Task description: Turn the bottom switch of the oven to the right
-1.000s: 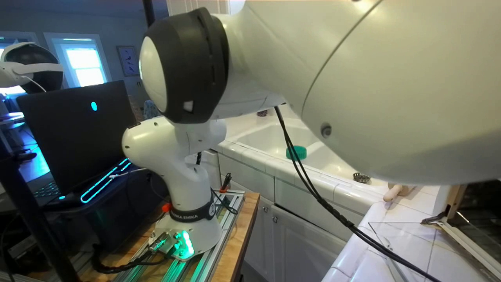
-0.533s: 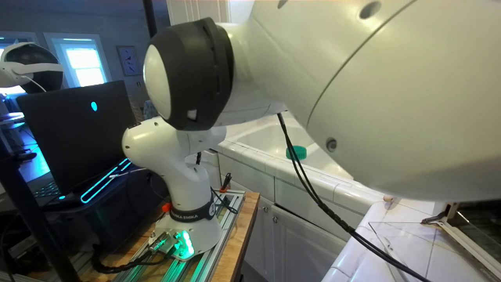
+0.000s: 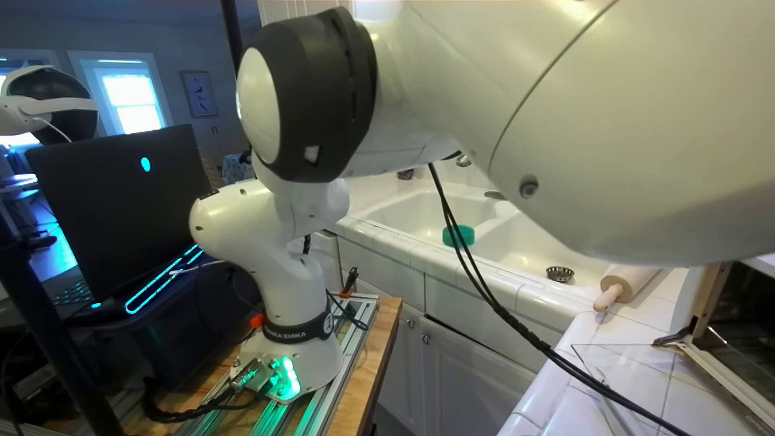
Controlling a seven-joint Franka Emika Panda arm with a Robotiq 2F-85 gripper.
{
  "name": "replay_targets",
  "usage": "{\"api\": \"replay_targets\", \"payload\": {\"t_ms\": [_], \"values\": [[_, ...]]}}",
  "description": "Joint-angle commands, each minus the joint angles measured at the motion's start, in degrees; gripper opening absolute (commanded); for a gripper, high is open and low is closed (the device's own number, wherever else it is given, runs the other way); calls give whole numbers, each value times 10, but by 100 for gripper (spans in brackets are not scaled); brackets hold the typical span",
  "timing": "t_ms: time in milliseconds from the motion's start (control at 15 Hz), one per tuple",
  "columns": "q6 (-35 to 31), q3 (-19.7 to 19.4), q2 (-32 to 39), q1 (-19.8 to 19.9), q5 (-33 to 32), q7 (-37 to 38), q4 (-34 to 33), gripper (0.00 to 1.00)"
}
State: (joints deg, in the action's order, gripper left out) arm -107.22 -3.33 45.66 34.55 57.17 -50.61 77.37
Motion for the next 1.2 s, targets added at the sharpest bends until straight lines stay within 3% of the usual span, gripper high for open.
{"api": "replay_targets", "payload": {"t_ms": [0, 267, 667, 1133], "values": [[-28, -11, -53, -20, -13, -1, 57, 100], [-42, -30, -95, -42, -27, -3, 97, 100], [-88, -67, -170, -100, -140, 20, 166, 100], [-242, -70, -264, -165, -272, 112, 283, 100]]}}
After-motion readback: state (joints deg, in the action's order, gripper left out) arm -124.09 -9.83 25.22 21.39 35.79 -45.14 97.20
